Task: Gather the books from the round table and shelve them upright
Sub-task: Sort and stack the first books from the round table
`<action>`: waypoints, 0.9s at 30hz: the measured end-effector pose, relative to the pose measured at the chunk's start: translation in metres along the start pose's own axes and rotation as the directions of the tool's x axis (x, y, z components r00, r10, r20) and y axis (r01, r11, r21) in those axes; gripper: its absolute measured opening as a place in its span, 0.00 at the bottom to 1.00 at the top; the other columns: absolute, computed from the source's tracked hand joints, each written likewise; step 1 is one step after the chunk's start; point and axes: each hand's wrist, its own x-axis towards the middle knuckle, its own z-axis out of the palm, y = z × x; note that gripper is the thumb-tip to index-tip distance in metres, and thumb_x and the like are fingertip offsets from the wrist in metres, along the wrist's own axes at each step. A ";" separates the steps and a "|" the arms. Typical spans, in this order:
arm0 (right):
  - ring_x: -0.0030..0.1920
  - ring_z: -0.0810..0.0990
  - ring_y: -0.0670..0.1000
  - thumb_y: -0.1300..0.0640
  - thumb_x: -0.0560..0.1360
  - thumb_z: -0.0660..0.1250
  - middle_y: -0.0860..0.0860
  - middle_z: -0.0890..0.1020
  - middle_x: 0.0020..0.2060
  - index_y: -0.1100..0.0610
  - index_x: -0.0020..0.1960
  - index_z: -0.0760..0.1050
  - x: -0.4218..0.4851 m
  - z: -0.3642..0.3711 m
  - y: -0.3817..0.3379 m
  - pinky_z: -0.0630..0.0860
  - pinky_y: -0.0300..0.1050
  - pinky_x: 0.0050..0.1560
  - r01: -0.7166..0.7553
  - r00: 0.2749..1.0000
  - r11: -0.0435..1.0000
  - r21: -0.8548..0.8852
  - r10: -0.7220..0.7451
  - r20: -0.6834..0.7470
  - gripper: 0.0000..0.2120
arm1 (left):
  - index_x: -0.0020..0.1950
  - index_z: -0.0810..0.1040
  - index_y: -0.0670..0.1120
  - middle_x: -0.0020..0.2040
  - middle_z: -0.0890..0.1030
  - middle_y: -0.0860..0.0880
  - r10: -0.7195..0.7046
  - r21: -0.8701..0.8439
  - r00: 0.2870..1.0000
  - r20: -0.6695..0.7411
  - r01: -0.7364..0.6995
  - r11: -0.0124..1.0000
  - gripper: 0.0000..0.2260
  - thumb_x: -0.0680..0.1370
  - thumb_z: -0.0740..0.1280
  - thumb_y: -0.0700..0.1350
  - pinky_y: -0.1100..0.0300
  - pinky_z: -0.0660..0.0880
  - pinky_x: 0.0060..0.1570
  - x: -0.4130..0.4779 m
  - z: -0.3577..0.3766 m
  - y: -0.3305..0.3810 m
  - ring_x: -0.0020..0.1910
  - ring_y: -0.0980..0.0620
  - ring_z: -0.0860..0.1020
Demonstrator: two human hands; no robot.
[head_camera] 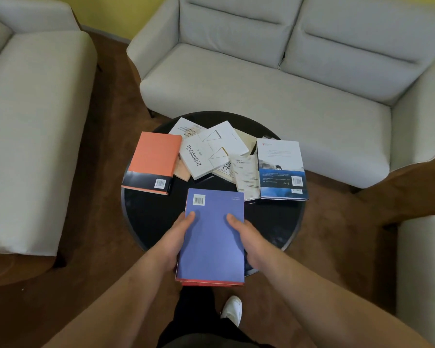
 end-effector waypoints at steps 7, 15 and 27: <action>0.53 0.86 0.60 0.47 0.78 0.69 0.57 0.86 0.54 0.50 0.67 0.72 0.000 -0.004 0.008 0.81 0.56 0.49 0.004 1.000 0.984 0.181 -0.009 0.026 0.19 | 0.69 0.71 0.58 0.58 0.84 0.45 0.045 0.041 0.999 0.022 -0.046 0.998 0.16 0.82 0.61 0.57 0.44 0.81 0.50 0.007 0.008 0.006 0.54 0.41 0.84; 0.55 0.81 0.53 0.44 0.82 0.61 0.51 0.84 0.55 0.49 0.53 0.78 0.005 -0.044 -0.034 0.76 0.53 0.57 0.148 0.974 0.935 -0.322 -0.194 -0.116 0.11 | 0.67 0.74 0.47 0.62 0.79 0.50 0.171 0.119 0.969 -0.181 -0.151 0.981 0.18 0.81 0.63 0.55 0.50 0.72 0.61 0.029 0.002 0.044 0.59 0.46 0.78; 0.66 0.75 0.63 0.43 0.74 0.72 0.60 0.71 0.69 0.56 0.74 0.59 0.088 -0.146 -0.129 0.76 0.58 0.62 -0.192 0.713 0.715 -0.673 -0.369 -0.596 0.37 | 0.69 0.71 0.38 0.62 0.77 0.37 0.198 0.461 0.751 -0.629 0.157 0.873 0.31 0.72 0.73 0.54 0.42 0.76 0.60 0.142 -0.121 0.156 0.58 0.33 0.78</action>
